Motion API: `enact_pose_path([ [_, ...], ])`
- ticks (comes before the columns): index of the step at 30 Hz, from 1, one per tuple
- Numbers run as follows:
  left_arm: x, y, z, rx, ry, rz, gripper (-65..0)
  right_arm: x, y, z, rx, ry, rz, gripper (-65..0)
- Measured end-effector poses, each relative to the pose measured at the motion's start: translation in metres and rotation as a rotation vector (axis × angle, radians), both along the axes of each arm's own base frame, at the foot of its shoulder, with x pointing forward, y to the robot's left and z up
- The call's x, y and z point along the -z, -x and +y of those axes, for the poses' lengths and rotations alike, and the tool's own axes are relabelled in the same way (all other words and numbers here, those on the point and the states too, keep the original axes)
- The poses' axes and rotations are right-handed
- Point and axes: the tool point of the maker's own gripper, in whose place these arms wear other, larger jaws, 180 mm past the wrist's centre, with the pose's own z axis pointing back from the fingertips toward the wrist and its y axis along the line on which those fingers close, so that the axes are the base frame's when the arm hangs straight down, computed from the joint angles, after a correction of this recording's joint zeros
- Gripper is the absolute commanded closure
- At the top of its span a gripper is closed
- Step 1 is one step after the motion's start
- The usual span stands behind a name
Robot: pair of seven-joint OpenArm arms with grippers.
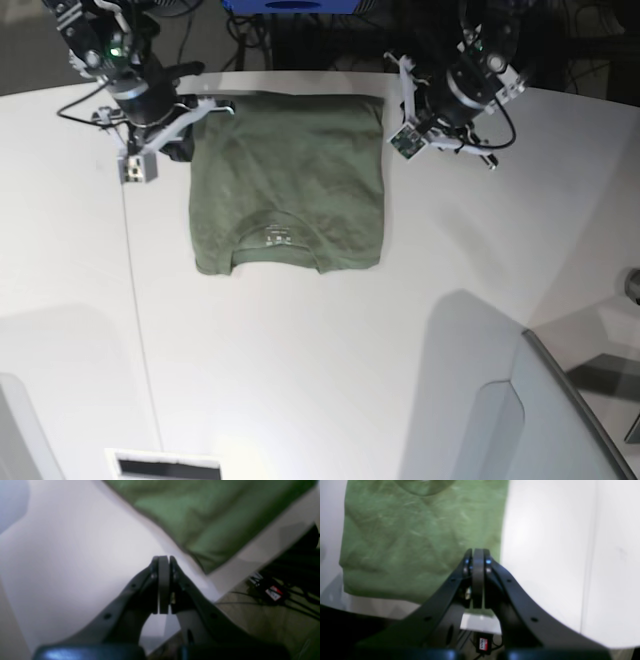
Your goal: Layout the t-shirt on the table in an organized manner, then fold the t-shirt properly
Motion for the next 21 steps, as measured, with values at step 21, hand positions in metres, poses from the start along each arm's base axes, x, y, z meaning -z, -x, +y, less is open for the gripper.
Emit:
enact_pose_path([
  [21, 0.103, 0.212, 0.018, -0.252, 0.158, 0.411, 0.0, 0.11, 0.229, -0.033, -0.159, 0.168, 0.588, 0.0],
])
